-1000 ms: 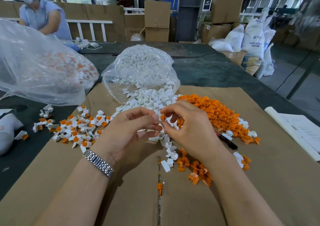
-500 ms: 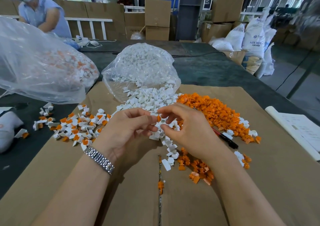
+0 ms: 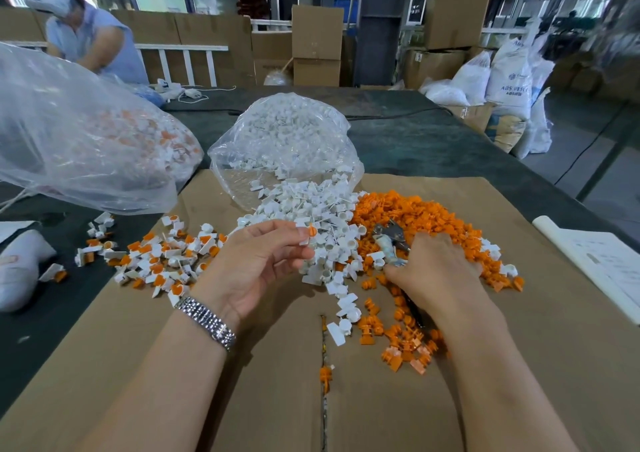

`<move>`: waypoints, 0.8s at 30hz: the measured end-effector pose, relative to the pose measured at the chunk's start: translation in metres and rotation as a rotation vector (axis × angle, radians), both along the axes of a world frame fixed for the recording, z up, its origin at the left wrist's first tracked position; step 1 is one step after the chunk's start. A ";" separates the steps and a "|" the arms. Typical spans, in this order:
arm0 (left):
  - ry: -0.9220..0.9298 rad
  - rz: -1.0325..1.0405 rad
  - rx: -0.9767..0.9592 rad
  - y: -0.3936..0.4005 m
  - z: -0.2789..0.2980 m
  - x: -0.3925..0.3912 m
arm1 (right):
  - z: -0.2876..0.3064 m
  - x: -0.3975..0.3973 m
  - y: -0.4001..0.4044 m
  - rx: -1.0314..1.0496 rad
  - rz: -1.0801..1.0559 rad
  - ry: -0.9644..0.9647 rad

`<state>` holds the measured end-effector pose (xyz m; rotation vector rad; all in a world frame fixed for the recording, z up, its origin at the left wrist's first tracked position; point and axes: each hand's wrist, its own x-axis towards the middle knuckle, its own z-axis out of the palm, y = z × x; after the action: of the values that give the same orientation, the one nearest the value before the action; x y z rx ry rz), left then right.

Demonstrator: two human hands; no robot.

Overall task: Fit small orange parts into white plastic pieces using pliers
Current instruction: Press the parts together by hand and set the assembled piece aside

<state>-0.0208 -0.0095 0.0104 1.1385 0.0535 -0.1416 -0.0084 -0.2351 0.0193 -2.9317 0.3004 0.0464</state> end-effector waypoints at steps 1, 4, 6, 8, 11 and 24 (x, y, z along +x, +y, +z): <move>-0.003 -0.003 0.001 0.000 0.000 0.000 | 0.000 0.000 0.000 0.010 -0.001 0.000; -0.011 -0.004 -0.003 -0.001 0.000 0.000 | 0.002 0.001 -0.001 0.076 0.004 -0.002; -0.014 -0.003 -0.018 -0.001 -0.001 0.001 | 0.004 0.002 0.000 0.139 0.003 -0.037; -0.006 0.003 -0.039 -0.001 -0.001 0.002 | 0.005 0.002 0.000 0.224 0.017 -0.083; 0.009 0.010 -0.063 -0.002 0.000 0.001 | 0.012 0.003 -0.006 0.364 0.054 -0.148; -0.056 0.108 -0.055 -0.004 0.004 -0.001 | 0.047 -0.036 0.032 0.868 0.411 0.351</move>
<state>-0.0222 -0.0134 0.0149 1.0811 0.0614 -0.0150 -0.0440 -0.2029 0.0659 -2.0547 -0.2358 0.5896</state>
